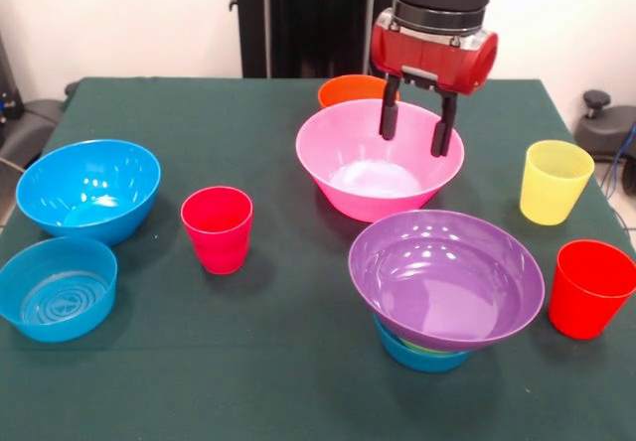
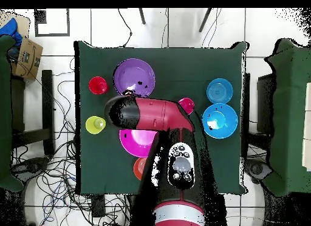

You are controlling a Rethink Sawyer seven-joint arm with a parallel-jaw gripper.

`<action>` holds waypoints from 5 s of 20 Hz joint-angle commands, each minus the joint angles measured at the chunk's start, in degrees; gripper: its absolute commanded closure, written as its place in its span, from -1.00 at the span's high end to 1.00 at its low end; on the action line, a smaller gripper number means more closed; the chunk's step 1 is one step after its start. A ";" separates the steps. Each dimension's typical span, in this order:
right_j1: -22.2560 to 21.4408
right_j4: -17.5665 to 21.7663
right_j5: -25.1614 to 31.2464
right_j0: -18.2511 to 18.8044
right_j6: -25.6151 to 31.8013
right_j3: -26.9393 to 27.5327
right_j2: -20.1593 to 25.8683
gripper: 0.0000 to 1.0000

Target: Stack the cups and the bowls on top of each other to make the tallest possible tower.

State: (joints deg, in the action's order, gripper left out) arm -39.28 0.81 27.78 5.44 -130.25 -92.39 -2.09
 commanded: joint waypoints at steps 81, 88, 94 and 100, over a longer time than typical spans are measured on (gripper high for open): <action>16.91 4.98 -23.69 -7.61 -5.18 -7.20 1.32 -1.00; 14.17 4.47 -19.66 -7.03 -4.04 -7.48 2.71 -1.00; 10.13 4.63 -15.37 -4.94 -2.19 -8.58 3.69 -1.00; 5.19 4.58 -10.39 -2.59 -0.60 -9.75 5.48 -1.00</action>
State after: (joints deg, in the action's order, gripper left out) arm -30.62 5.81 11.79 1.05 -130.25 -101.20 -3.44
